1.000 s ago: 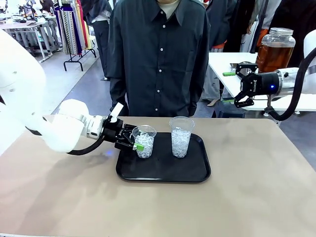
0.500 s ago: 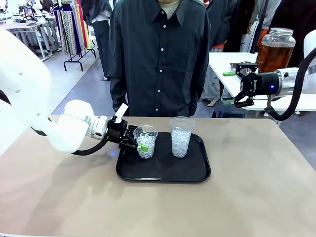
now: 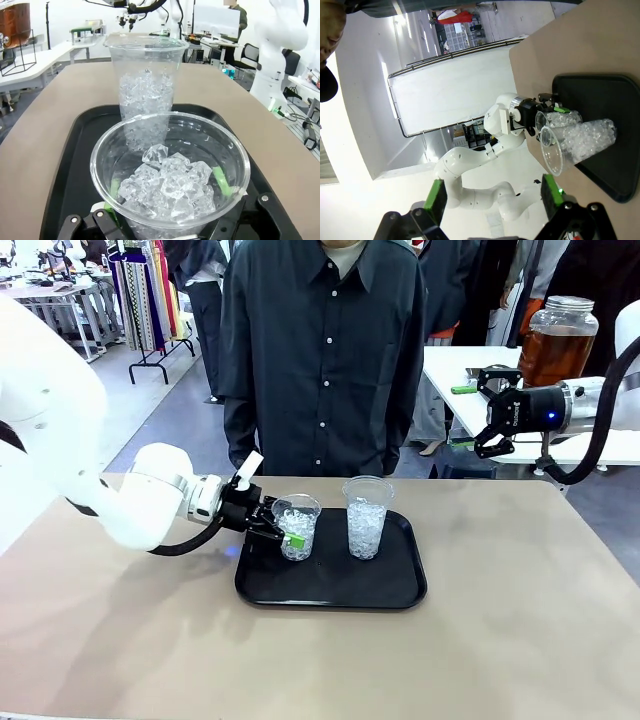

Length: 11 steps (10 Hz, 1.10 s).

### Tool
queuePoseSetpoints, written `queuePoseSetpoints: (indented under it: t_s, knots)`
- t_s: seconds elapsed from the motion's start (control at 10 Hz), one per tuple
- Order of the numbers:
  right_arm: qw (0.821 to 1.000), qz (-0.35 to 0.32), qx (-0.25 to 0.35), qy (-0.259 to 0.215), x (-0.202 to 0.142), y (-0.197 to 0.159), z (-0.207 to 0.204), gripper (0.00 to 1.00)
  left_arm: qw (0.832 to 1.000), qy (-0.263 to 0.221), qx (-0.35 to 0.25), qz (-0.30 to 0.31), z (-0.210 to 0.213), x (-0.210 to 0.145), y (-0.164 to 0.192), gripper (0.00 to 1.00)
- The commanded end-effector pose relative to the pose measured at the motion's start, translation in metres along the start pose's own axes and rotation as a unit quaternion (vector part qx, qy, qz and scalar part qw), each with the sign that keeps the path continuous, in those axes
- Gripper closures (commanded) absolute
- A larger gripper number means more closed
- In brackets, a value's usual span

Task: Pour the drink into the iced cup.
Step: Pick up the iced cup indicated by the human and present it to them.

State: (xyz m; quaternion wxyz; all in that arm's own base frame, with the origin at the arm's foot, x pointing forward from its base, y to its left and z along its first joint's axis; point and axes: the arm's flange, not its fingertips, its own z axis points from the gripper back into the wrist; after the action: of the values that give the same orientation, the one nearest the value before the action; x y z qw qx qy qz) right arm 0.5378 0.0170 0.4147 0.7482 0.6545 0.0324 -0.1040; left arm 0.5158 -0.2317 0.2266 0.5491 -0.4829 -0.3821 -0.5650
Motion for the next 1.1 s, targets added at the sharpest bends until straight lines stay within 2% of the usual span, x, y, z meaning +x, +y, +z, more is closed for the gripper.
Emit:
queuePoseSetpoints:
  t_s: [0.0,0.4,0.6,0.7,1.0]
  knots:
    - [1.000,0.001,0.000,-0.001,0.000,0.001,0.001,0.00,1.000,0.001,0.011,0.001,-0.005,0.003,0.004,0.12]
    - [1.000,0.001,0.000,-0.001,0.000,0.001,0.001,0.00,0.999,-0.015,0.028,-0.027,-0.001,0.011,0.002,0.12]
    - [1.000,0.001,0.000,-0.001,0.000,0.001,0.001,0.00,0.999,-0.011,0.018,-0.029,-0.003,0.011,0.005,0.12]
    - [1.000,0.001,0.000,-0.001,0.000,0.001,0.001,0.00,0.999,-0.010,0.026,-0.043,-0.003,0.012,0.002,0.32]
    - [1.000,0.001,0.000,-0.001,0.000,0.001,0.001,0.00,0.998,-0.023,0.027,-0.042,0.002,0.023,0.002,0.32]
